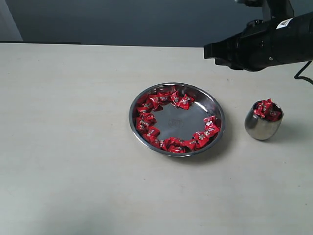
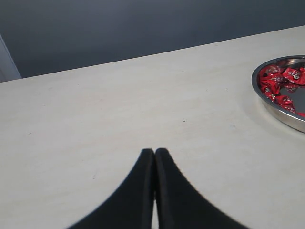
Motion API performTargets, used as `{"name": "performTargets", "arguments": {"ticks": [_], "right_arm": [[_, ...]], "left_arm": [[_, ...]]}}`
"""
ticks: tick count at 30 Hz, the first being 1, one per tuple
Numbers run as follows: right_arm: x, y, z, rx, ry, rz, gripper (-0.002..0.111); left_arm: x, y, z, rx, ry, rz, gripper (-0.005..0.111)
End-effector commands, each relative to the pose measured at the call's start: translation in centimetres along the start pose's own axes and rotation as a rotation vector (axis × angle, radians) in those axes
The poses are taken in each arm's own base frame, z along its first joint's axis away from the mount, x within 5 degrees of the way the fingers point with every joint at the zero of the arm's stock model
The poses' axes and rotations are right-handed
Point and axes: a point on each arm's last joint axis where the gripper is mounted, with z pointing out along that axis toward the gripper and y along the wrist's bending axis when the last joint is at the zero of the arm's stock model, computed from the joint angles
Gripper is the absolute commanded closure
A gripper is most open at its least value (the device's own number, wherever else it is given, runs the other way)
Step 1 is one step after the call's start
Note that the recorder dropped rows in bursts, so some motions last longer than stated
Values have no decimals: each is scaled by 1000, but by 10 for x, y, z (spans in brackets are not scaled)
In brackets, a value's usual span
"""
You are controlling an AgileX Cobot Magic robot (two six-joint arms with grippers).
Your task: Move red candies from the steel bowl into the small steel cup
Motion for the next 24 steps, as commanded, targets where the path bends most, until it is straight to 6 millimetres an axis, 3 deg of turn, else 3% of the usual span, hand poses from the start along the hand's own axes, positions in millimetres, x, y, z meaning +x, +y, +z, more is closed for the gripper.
{"name": "performTargets", "arguments": {"ticks": [1,13,16,19,24], "right_arm": [[-2,0,-3,17,-25,-49,108],[2,-2,-5,30,12,-114,108],[10,0,-26,37,-11,-151,108],[22,-3,-60,71,-111,-171,108],[71,-29,-119,223,-283,-88,108]], "left_arm": [[-1,0,0,3,-11,-6,106],[-1,0,0,3,-11,-6,106],[-1,0,0,3,-11,-6,106],[-1,0,0,3,-11,-6,106],[-1,0,0,3,-11,-6,106]]}}
